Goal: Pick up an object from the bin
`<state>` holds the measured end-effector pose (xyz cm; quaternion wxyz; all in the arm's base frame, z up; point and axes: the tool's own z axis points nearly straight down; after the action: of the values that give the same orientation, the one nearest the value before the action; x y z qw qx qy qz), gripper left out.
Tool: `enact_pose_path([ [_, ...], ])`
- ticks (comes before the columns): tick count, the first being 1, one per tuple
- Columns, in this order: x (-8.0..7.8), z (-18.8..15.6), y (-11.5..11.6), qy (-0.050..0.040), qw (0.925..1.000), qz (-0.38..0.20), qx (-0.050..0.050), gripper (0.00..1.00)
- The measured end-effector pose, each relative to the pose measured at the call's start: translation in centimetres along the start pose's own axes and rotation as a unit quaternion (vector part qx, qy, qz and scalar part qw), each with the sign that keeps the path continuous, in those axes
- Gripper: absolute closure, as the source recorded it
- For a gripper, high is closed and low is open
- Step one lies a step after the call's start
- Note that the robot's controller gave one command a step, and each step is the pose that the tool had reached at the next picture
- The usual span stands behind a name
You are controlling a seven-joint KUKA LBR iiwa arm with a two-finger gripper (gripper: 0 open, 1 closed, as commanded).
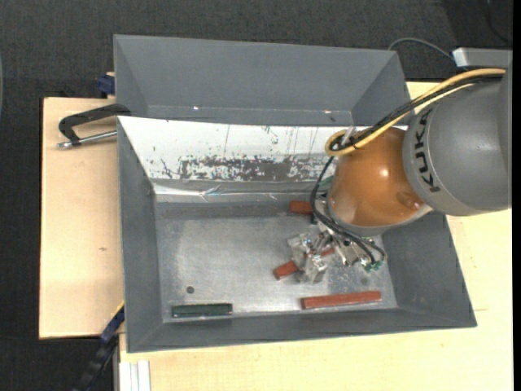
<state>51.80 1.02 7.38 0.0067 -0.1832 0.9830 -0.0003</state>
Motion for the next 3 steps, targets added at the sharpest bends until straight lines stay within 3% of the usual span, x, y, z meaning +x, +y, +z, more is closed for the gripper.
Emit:
enact_pose_path([
  [1,0.0,0.0,0.0,0.0,1.0,0.0,0.0,1.0],
  [2,-1.3,-5.1,2.3,0.0068,0.9998,0.017,-0.002,1.0],
  [3,0.1,-14.9,0.7,0.0036,0.9995,0.03,-0.001,0.0],
])
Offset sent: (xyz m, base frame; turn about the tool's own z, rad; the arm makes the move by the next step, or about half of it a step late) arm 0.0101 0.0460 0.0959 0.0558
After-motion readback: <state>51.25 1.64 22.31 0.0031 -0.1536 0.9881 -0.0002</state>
